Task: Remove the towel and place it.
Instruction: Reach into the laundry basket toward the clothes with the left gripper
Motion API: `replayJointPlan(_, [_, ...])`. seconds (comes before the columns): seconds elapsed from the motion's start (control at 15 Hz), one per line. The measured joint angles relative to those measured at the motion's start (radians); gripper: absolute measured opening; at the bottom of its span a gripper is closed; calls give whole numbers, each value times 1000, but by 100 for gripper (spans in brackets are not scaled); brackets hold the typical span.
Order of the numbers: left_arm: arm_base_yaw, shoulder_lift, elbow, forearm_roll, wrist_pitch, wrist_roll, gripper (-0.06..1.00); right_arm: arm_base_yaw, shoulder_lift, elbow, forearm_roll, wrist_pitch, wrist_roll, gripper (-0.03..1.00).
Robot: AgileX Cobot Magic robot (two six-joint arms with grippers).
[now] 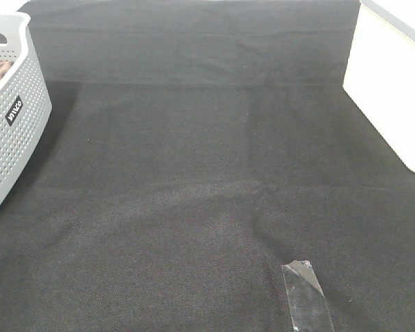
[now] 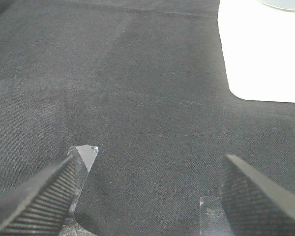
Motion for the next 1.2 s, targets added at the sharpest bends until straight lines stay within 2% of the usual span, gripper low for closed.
replayJointPlan(1.2, [0,0,0,0,0,0,99,0,0,0,0,0,0,76])
